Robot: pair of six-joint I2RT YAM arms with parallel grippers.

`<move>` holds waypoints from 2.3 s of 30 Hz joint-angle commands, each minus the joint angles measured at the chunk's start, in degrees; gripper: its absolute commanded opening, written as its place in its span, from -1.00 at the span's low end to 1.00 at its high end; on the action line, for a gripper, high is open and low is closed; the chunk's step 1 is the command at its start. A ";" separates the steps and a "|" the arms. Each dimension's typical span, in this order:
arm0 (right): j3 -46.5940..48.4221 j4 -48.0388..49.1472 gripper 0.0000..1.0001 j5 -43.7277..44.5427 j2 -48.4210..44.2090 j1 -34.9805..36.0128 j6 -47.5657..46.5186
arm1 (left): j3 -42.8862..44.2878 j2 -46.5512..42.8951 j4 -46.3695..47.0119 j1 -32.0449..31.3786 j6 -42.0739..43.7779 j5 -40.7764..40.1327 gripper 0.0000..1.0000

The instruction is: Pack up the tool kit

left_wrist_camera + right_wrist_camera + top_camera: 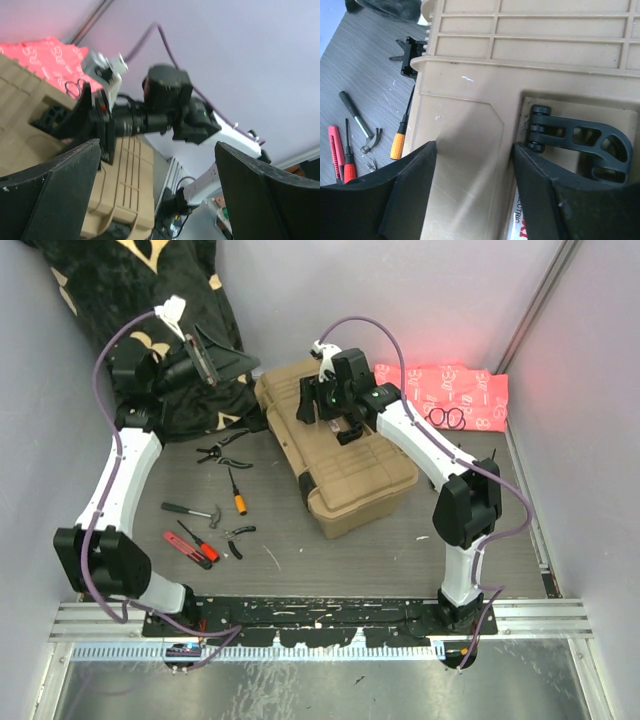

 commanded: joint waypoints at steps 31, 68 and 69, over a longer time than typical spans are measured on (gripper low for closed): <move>0.58 -27.00 0.34 5.51 23.39 -12.57 -1.37 | -55.16 -11.79 16.10 -7.95 4.91 -19.67 0.96; 5.70 -30.79 0.34 6.58 27.69 -20.34 -4.71 | -38.77 18.02 36.11 -17.71 -7.15 -13.14 0.96; 5.29 -30.75 0.34 6.52 27.55 -20.38 -4.81 | -38.29 18.86 36.52 -17.72 -7.46 -13.22 0.96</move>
